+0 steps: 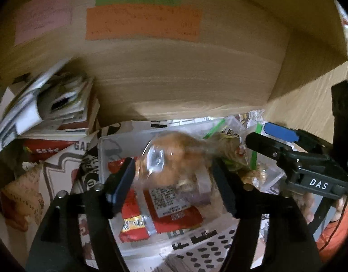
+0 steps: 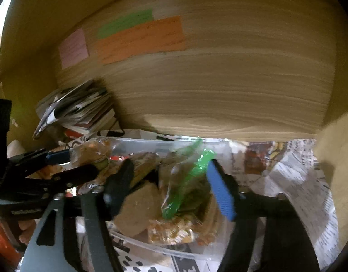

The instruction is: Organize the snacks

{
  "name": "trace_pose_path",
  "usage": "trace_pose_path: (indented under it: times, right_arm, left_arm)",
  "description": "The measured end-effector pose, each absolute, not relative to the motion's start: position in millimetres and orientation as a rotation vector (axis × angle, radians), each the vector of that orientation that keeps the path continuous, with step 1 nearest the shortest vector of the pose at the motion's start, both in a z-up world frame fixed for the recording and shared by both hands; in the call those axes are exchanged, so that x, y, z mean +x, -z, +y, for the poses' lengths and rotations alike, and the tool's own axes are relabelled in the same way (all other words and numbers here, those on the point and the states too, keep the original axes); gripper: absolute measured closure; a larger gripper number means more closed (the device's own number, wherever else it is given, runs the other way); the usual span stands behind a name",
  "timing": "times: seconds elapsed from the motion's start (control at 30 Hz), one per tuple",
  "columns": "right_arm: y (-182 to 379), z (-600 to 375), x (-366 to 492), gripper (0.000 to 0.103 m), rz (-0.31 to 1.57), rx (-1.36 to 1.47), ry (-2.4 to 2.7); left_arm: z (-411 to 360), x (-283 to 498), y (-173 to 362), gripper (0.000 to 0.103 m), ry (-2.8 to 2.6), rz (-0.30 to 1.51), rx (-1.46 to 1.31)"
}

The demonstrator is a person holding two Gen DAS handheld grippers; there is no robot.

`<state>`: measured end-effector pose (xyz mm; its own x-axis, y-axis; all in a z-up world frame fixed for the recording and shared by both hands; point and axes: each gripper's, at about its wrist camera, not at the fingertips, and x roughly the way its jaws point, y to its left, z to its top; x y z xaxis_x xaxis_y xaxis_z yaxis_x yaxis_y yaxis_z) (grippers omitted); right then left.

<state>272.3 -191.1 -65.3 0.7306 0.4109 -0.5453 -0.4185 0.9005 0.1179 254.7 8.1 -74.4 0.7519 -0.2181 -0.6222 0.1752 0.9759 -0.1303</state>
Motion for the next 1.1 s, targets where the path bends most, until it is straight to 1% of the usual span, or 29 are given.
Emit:
trace_pose_path:
  times: [0.1,0.33,0.6,0.77,0.8,0.93,1.1]
  right_arm:
    - [60.6,-196.6,263.3,0.032,0.586,-0.008,-0.449]
    - [35.9,-201.2,223.2,0.031,0.503,-0.024,-0.44]
    - [-10.0,-203.4,159.6,0.031,0.333,-0.006,-0.455]
    - [-26.9,-205.6,129.8,0.031,0.264,0.014,-0.463]
    - [-29.8,-205.7,123.8,0.03,0.252,0.017,-0.466]
    - [-34.6,-206.3,108.0,0.02,0.221,0.033,-0.468]
    - [-37.8,-206.1,91.6,0.014,0.193,0.033,-0.458]
  left_arm:
    - [11.2,242.9,67.3,0.027,0.211,0.664,-0.069]
    - [16.2,207.2,47.5,0.027,0.197,0.597,-0.079]
    - [21.3,143.9,3.2,0.027,0.135,0.421,-0.075]
    - [18.4,107.9,-17.5,0.026,0.09,0.326,-0.046]
    - [17.7,102.0,-20.3,0.024,0.087,0.315,-0.042]
    - [17.9,83.4,-28.7,0.018,0.074,0.275,-0.039]
    - [16.6,63.9,-36.0,0.009,0.056,0.237,-0.03]
